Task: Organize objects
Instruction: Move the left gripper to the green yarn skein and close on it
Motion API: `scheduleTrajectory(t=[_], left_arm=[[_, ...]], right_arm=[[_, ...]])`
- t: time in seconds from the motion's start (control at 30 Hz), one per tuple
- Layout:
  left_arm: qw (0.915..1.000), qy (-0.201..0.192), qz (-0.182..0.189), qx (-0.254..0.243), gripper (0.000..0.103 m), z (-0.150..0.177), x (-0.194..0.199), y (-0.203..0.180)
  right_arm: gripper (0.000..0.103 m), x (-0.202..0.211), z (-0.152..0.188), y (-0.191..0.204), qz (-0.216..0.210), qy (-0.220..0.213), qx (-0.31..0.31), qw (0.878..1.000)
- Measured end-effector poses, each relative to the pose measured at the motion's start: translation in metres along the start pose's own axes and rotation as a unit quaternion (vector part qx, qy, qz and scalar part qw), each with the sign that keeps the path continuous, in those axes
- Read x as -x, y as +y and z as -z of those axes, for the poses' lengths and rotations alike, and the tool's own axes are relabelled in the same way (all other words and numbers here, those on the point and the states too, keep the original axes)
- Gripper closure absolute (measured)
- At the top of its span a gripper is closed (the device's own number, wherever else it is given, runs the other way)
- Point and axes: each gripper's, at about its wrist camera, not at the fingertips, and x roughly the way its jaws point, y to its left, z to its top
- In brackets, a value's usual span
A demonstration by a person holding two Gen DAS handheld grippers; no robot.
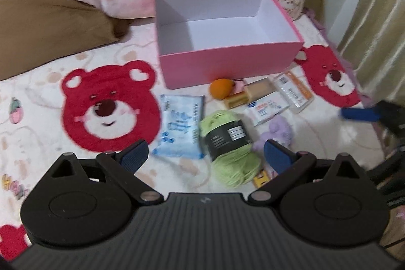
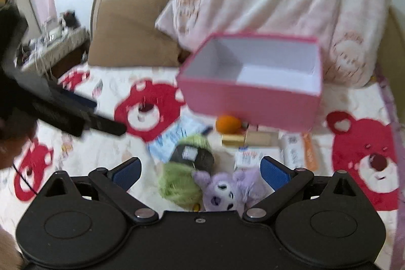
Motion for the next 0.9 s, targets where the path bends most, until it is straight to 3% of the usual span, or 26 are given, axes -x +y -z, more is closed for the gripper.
scheduleTrajectory(t=[0.13, 0.2, 0.27, 0.4, 0.53, 0.6, 0.67, 0.73, 0.83, 0.9], left_arm=[[0.9994, -0.017, 0.003, -0.03, 0.004, 0.006, -0.026, -0.01], [0.9997, -0.01, 0.01, -0.018, 0.004, 0.007, -0.045, -0.01], [0.9995, 0.012, 0.024, 0.017, 0.004, 0.007, -0.069, -0.005], [0.9959, 0.028, 0.036, 0.078, 0.012, 0.008, -0.098, 0.011], [0.9847, 0.038, 0.092, 0.143, 0.02, 0.016, -0.109, 0.027], [0.9799, 0.044, 0.11, 0.16, 0.025, 0.02, -0.113, 0.03], [0.9803, 0.051, 0.098, 0.164, 0.025, 0.023, -0.119, 0.029], [0.9832, 0.058, 0.077, 0.155, 0.026, 0.027, -0.123, 0.026], [0.9787, 0.061, 0.096, 0.171, 0.026, 0.033, -0.128, 0.029], [0.976, 0.055, 0.114, 0.177, 0.044, 0.035, -0.131, 0.029]], right_arm=[[0.001, -0.031, 0.008, -0.001, -0.049, 0.013, -0.023, 0.998], [0.001, -0.046, 0.01, 0.005, -0.058, 0.028, -0.013, 0.998], [0.002, -0.061, 0.011, 0.016, -0.064, 0.041, 0.012, 0.997], [0.002, -0.082, 0.008, 0.033, -0.036, 0.044, 0.079, 0.995], [0.002, -0.104, 0.001, 0.038, -0.043, 0.06, 0.11, 0.991], [0.004, -0.114, 0.001, 0.033, -0.056, 0.077, 0.098, 0.991], [0.008, -0.124, 0.004, 0.026, -0.065, 0.1, 0.068, 0.991], [0.008, -0.127, 0.009, 0.018, -0.062, 0.104, 0.047, 0.991], [0.017, -0.132, 0.016, 0.013, -0.041, 0.114, 0.045, 0.992], [0.02, -0.132, 0.019, 0.012, -0.039, 0.107, 0.046, 0.992]])
